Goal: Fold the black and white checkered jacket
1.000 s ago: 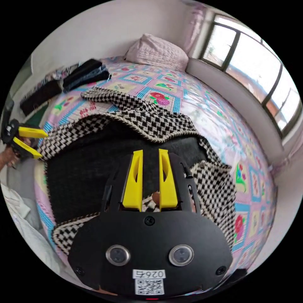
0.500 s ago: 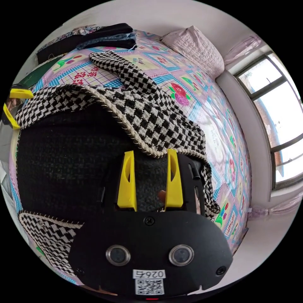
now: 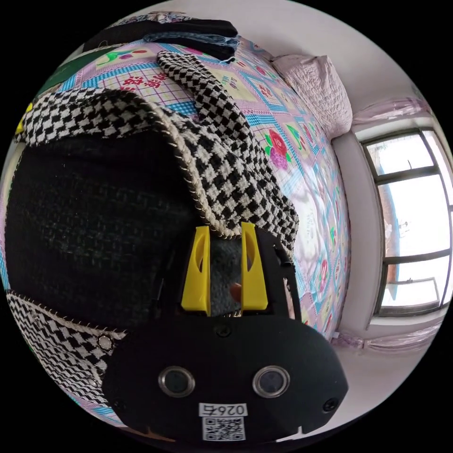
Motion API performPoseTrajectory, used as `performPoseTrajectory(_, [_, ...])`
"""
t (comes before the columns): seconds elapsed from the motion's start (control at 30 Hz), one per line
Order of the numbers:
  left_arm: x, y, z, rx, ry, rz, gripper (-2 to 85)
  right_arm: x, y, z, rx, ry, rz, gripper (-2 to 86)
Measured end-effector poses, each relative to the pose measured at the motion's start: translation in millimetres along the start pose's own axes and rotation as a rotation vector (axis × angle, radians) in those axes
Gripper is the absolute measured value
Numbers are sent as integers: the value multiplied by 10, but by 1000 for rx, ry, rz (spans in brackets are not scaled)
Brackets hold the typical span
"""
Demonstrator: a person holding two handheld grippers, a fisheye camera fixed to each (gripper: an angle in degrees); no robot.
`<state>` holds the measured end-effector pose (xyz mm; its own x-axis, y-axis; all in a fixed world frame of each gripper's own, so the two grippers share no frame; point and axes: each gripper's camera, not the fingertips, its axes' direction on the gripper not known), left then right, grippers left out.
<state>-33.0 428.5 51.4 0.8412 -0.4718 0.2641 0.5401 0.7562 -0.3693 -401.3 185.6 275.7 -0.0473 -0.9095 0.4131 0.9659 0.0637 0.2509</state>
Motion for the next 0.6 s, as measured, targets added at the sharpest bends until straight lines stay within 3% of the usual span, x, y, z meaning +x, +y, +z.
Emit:
performPoseTrajectory(0.17, [-260,79,-263,82,125,-53,47,-17,-117,35,-25,-36,-10,-4])
performPoseTrajectory(0.4, [-594,174,-608,206,260,-91,44,366,29,-139,13,-135,110,-11])
performPoseTrajectory(0.6, [-620,27,-824,357,547,-3,44,889,418,-588,49,23,257,-13])
